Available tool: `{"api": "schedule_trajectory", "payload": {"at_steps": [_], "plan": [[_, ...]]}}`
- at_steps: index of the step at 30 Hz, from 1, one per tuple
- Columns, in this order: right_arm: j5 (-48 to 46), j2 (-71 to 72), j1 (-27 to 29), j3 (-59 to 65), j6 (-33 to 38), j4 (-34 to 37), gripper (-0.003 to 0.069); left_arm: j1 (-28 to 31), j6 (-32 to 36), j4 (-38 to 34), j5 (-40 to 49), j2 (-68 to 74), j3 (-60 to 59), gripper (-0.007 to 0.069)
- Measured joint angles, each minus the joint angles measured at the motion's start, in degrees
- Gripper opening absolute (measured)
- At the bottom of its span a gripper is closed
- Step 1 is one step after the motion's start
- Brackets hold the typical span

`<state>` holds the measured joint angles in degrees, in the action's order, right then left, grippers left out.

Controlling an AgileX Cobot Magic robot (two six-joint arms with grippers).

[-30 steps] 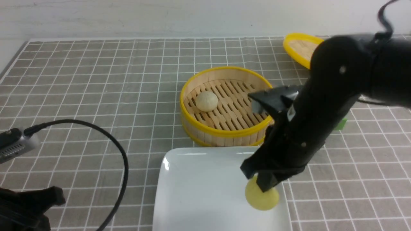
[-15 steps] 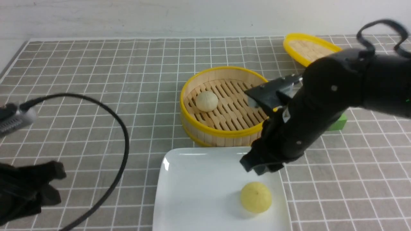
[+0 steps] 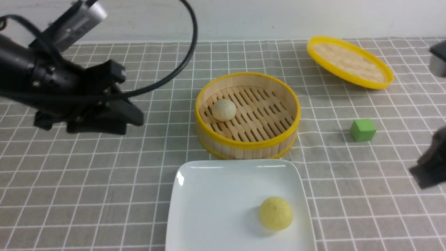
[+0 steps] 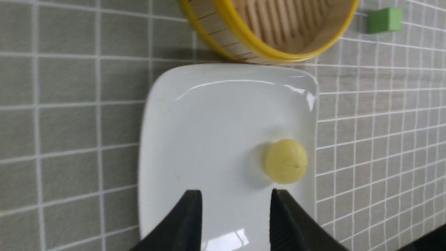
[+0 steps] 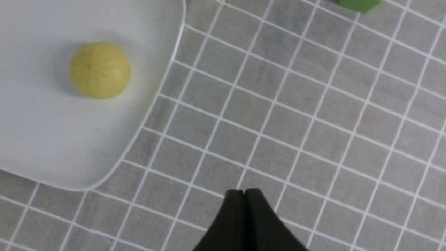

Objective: Put the steamed buns into the plate on the grey tablecloth.
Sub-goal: 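Reach into the bamboo steamer and grasp a bun with the left gripper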

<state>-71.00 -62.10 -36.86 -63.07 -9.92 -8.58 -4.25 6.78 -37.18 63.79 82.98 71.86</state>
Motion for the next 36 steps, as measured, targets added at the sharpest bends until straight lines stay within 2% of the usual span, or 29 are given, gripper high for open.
{"api": "schedule_trajectory", "payload": {"at_steps": [2,3,4,6,9,10,11,15,18,24,32,35,36], "plan": [[-0.11,3.79,0.0,4.97,-0.23,-0.35,-0.0017,-4.54,-0.14,0.46,-0.05,6.12,6.21,0.03],[-0.11,4.39,0.0,5.84,-0.34,-0.41,-0.0017,-4.96,-0.1,0.6,-0.06,6.12,6.21,0.03],[-0.11,6.5,0.0,9.15,-0.88,-0.59,-0.0017,-8.4,-1.58,2.85,-0.18,10.8,11.6,0.0304],[0.33,8.27,0.0,12.33,-1.23,-0.73,-0.0017,-11.92,-4.11,6.93,-0.18,15.1,16.83,0.031],[1.15,9.57,0.0,15.98,-1.29,-0.73,-0.0017,-16.45,-11.31,16.67,0.3,23.88,27.72,0.0334],[1.23,9.56,0.0,16.36,-1.28,-0.73,-0.0017,-16.72,-11.77,16.67,0.36,24.41,28.42,0.0336],[1.84,9.56,0.0,17.24,-1.28,-0.73,-0.0015,-18.39,-14.94,21.6,0.96,28.14,33.07,0.0352],[5.31,9.56,0.0,18.79,-1.28,-1.04,-0.0015,-22.25,-21.41,31.18,3.17,37.98,45.21,0.0407],[7.78,9.56,0.0,19.08,-1.28,-1.37,-0.0013,-24.03,-22.91,34.49,4.06,43.09,50.98,0.0433],[9.06,9.56,0.0,19.15,-1.28,-1.37,-0.0009,-25.22,-23.32,37.79,4.06,49.22,55.7,0.0443],[11.93,9.56,0.0,20.55,-1.34,-0.83,-0.0005,-25.22,-23.46,39.51,-1.4,52.43,55.89,0.0431],[12.5,9.56,0.0,21.32,-1.34,0.23,-0.0002,-25.22,-23.46,39.57,-3.58,53.56,56.0,0.0395],[12.56,9.56,0.0,21.45,-1.34,0.9,-0.0001,-25.22,-23.4,39.45,-3.65,53.84,56.0,0.0359]]}}
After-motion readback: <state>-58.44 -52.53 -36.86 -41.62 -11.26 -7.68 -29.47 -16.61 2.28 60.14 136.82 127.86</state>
